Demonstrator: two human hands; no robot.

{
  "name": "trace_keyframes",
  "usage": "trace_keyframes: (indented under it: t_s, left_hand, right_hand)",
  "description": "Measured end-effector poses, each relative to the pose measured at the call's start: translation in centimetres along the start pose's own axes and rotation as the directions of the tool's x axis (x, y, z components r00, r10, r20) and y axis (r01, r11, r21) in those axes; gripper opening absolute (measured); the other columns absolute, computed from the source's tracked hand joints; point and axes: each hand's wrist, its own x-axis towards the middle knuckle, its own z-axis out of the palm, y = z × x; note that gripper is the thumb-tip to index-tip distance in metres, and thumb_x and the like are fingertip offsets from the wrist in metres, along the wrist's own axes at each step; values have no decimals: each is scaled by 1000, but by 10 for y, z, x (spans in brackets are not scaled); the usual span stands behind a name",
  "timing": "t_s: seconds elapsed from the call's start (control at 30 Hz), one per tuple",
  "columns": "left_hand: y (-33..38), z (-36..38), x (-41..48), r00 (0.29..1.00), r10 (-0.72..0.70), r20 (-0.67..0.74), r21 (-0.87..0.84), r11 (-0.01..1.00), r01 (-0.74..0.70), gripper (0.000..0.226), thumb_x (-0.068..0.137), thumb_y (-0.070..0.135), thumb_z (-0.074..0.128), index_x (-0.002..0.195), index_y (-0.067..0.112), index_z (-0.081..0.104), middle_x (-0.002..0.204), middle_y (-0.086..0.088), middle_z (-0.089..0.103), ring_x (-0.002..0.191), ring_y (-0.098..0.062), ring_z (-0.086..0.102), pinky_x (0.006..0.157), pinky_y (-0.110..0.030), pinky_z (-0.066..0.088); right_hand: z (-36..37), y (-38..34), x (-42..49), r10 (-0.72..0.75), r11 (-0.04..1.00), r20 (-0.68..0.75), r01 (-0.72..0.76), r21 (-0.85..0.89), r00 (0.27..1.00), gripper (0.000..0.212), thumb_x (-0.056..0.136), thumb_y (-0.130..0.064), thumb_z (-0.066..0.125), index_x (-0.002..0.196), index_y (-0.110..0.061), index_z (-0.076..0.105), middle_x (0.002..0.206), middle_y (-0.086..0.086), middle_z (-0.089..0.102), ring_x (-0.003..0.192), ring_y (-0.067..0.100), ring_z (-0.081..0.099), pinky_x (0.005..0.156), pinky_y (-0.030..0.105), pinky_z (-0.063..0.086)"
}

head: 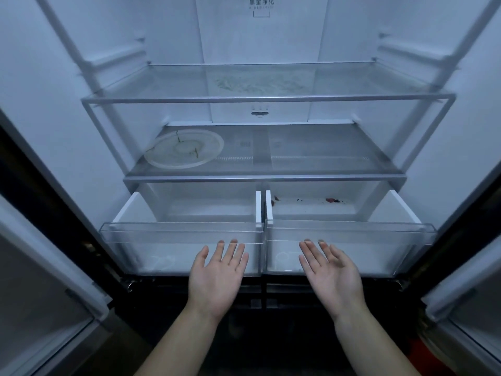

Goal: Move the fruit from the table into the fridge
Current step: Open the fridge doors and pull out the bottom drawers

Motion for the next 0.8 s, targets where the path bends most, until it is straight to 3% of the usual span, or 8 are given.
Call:
trace_keyframes:
  t_s: [0.3, 0.43, 0.57, 0.63, 0.73, 0.8]
  left_hand:
    - [-4, -8, -12, 1000, -5, 5, 2, 1000, 5, 46, 96, 28, 41, 138, 9, 43, 136, -20, 50, 130, -37, 41, 104, -48, 34]
    - [-6, -10, -17, 1000, -3, 1, -9, 1000, 3, 46, 96, 28, 41, 137, 9, 44, 137, -19, 49, 131, -37, 40, 104, -48, 34]
    - [-10, -14, -23, 1000, -15, 5, -21, 1000, 15, 45, 96, 28, 40, 137, 9, 45, 137, -19, 50, 131, -37, 41, 105, -48, 33]
    - [-11, -15, -24, 1000, -17, 8, -15, 1000, 17, 44, 96, 28, 39, 135, 9, 46, 136, -18, 51, 129, -37, 42, 104, -48, 34]
    - [-11, -16, -24, 1000, -18, 2, -9, 1000, 18, 42, 97, 27, 39, 134, 10, 48, 135, -17, 52, 128, -36, 44, 103, -47, 35]
    - [-10, -17, -25, 1000, -14, 2, -12, 1000, 14, 42, 97, 26, 39, 135, 11, 47, 134, -17, 54, 128, -36, 44, 103, -47, 36]
  right_hand:
    - [-9, 3, -16, 2, 1000, 5, -2, 8, 1000, 84, 33, -16, 91, 108, -9, 56, 122, 20, 62, 111, 32, 62, 101, 43, 41]
    - [-11, 5, -21, -9, 1000, -15, 9, 5, 1000, 94, 30, -19, 93, 115, -8, 55, 120, 19, 63, 111, 32, 62, 102, 44, 40]
    - [-13, 8, -28, -1, 1000, -44, 2, 14, 999, 63, 58, -19, 77, 117, -8, 55, 122, 19, 62, 114, 31, 59, 103, 44, 40]
    - [-15, 8, -30, -6, 1000, -50, 7, 19, 999, 75, 48, -19, 83, 117, -8, 55, 121, 19, 63, 112, 31, 61, 102, 44, 41]
    - [-17, 6, -33, -20, 1000, -71, 20, -2, 997, 59, 58, -18, 77, 112, -9, 57, 123, 18, 62, 113, 31, 61, 103, 43, 40]
    - [-18, 5, -33, -25, 1000, -73, 24, -11, 997, 70, 49, -17, 85, 112, -8, 57, 122, 18, 63, 113, 31, 61, 103, 43, 40]
